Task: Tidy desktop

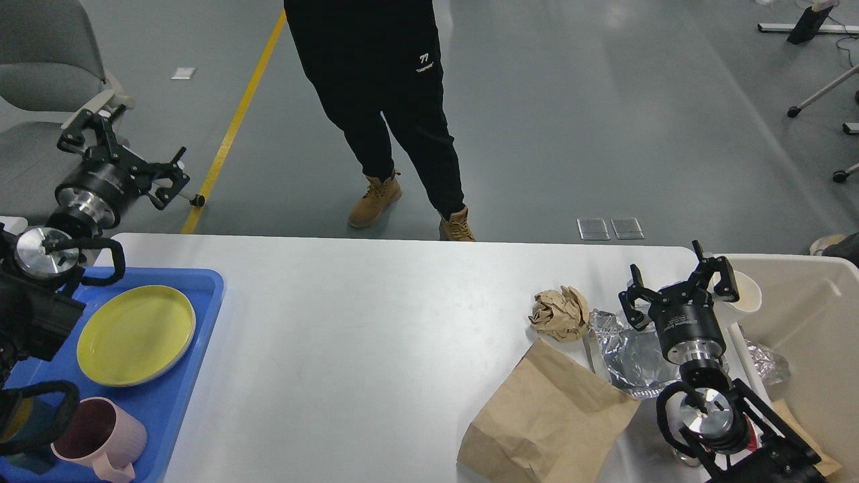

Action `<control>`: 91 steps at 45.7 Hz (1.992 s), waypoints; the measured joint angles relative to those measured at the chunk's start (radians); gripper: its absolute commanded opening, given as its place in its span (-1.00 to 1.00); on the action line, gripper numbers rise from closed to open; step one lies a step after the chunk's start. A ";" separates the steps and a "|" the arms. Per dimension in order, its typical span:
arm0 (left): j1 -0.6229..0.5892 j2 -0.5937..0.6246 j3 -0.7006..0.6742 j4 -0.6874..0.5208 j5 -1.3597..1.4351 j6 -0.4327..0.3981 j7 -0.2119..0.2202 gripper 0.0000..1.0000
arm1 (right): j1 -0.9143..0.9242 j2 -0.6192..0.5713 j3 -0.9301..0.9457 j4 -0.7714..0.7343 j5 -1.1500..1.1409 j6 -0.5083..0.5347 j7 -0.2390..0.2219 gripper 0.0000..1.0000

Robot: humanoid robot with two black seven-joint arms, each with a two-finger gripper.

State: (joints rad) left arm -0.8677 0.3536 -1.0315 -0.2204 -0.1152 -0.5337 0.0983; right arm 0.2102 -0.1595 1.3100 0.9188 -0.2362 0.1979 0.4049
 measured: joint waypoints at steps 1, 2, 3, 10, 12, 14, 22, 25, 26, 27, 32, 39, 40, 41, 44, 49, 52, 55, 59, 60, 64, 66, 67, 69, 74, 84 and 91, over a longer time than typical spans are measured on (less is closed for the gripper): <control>0.007 -0.004 0.003 0.000 0.000 0.000 -0.001 0.93 | 0.000 0.000 0.000 0.000 0.000 0.000 0.000 1.00; 0.015 -0.009 0.005 0.000 0.000 0.000 -0.001 0.93 | 0.000 0.000 0.000 0.000 0.000 0.000 0.000 1.00; 0.026 -0.015 0.007 0.000 0.000 -0.001 -0.002 0.93 | 0.000 0.000 0.000 0.000 0.000 0.000 0.000 1.00; 0.063 -0.072 0.011 0.000 0.000 -0.018 -0.003 0.93 | 0.000 0.000 0.000 0.000 0.000 0.000 0.000 1.00; 0.068 -0.092 0.011 0.000 0.000 -0.022 -0.003 0.93 | 0.000 0.000 0.000 0.000 0.000 0.000 0.000 1.00; 0.077 -0.102 0.011 -0.001 0.000 -0.024 -0.003 0.93 | 0.000 0.000 0.000 0.000 0.000 0.000 0.000 1.00; 0.111 -0.113 0.013 -0.001 0.001 -0.037 -0.003 0.93 | 0.000 0.000 0.000 0.000 0.000 0.000 0.000 1.00; 0.115 -0.118 0.013 -0.002 0.002 -0.052 0.002 0.93 | 0.000 0.000 0.000 0.000 0.000 0.000 0.000 1.00; 0.116 -0.120 0.014 -0.002 0.002 -0.056 0.005 0.93 | 0.000 0.000 0.000 0.000 0.000 0.000 0.000 1.00; 0.117 -0.122 0.014 -0.002 0.002 -0.058 0.007 0.93 | 0.000 0.000 0.000 0.000 0.000 0.000 0.000 1.00; 0.138 -0.135 0.012 -0.002 0.001 -0.074 -0.011 0.93 | 0.000 0.000 0.000 0.000 0.000 0.000 0.000 1.00; 0.153 -0.149 0.011 -0.002 -0.003 -0.102 -0.119 0.93 | 0.000 0.000 0.000 0.000 0.000 0.000 0.000 1.00; 0.155 -0.150 0.011 -0.002 -0.003 -0.108 -0.140 0.93 | 0.000 0.000 0.000 0.000 0.000 0.000 0.000 1.00; 0.160 -0.153 0.011 -0.002 -0.003 -0.114 -0.166 0.93 | 0.000 0.000 0.000 0.000 0.000 0.000 0.000 1.00; 0.174 -0.166 0.010 -0.002 -0.003 -0.130 -0.240 0.93 | 0.000 0.000 0.000 0.000 0.000 0.000 0.000 1.00; 0.193 -0.184 0.010 -0.002 -0.004 -0.155 -0.396 0.93 | 0.000 0.000 0.000 0.000 0.000 0.000 0.000 1.00; 0.200 -0.187 0.010 -0.002 -0.004 -0.159 -0.459 0.93 | 0.000 0.000 0.000 0.000 0.000 0.000 0.000 1.00; 0.202 -0.189 0.010 -0.002 -0.004 -0.161 -0.487 0.93 | 0.000 0.000 0.000 0.000 0.000 0.000 0.000 1.00; 0.203 -0.189 0.011 -0.002 -0.004 -0.161 -0.497 0.93 | 0.000 0.000 0.000 0.000 0.000 0.000 0.000 1.00; 0.203 -0.189 0.011 -0.002 -0.004 -0.161 -0.498 0.93 | 0.000 0.000 0.000 0.000 0.000 0.000 0.000 1.00; 0.204 -0.189 0.011 -0.002 -0.004 -0.161 -0.498 0.93 | 0.000 0.000 0.000 0.000 0.000 0.000 0.000 1.00; 0.204 -0.189 0.011 -0.002 -0.005 -0.161 -0.498 0.93 | 0.000 0.000 0.000 0.000 0.000 0.000 0.000 1.00; 0.204 -0.189 0.011 -0.002 -0.004 -0.161 -0.498 0.93 | 0.000 0.000 0.000 0.000 0.000 0.000 0.000 1.00; 0.204 -0.189 0.011 -0.002 -0.004 -0.161 -0.499 0.93 | 0.000 0.000 0.000 0.000 0.000 0.000 0.000 1.00; 0.204 -0.189 0.011 -0.002 -0.004 -0.161 -0.499 0.93 | 0.000 0.000 0.000 0.000 0.000 0.000 0.000 1.00; 0.204 -0.189 0.011 -0.002 -0.004 -0.161 -0.499 0.93 | 0.000 0.000 0.000 0.000 0.000 0.000 0.000 1.00; 0.204 -0.189 0.011 -0.002 -0.004 -0.161 -0.499 0.93 | 0.000 0.000 0.000 0.000 0.000 0.000 0.000 1.00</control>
State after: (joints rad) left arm -0.6642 0.1645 -1.0201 -0.2224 -0.1197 -0.6949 -0.4004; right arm 0.2101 -0.1595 1.3100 0.9188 -0.2362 0.1979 0.4050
